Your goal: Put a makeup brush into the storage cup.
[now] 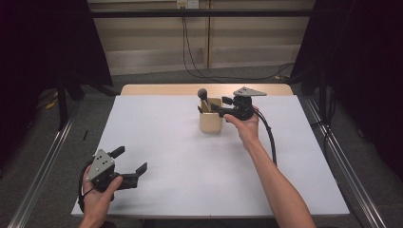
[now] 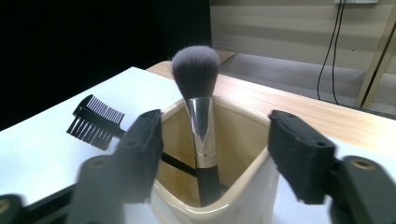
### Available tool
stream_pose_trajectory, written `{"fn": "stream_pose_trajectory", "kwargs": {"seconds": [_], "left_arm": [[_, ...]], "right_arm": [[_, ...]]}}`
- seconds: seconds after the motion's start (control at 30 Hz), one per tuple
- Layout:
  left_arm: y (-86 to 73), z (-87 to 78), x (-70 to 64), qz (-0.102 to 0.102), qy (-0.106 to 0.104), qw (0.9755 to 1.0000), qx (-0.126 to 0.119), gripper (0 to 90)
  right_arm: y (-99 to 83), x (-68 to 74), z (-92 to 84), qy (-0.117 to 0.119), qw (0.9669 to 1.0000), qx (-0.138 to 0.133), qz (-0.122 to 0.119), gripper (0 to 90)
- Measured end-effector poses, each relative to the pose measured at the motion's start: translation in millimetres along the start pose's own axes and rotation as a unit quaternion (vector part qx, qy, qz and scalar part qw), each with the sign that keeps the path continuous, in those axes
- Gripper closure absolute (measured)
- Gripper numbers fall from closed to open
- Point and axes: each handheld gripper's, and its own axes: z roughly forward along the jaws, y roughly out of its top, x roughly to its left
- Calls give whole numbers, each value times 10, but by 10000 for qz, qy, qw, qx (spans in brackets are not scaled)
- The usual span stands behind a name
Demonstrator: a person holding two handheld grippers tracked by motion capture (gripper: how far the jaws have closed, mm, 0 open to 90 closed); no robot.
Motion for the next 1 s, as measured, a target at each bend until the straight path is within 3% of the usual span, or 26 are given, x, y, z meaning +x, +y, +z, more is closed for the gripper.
{"fn": "stream_pose_trajectory", "kwargs": {"seconds": [0.2,0.5,0.73,1.0], "left_arm": [[0,25,9,-10,0,10000,17,24],[-10,40,32,-78,13,10000,20,24],[-6,47,25,-58,7,10000,28,24],[-2,25,12,-7,6,10000,25,24]], "right_arm": [[13,19,-27,-246,9996,19,-140,205],[28,-3,-63,-169,9999,-14,-13,26],[13,-14,-121,-174,9998,20,49,29],[-32,46,-175,-268,9995,-46,-134,34]]}}
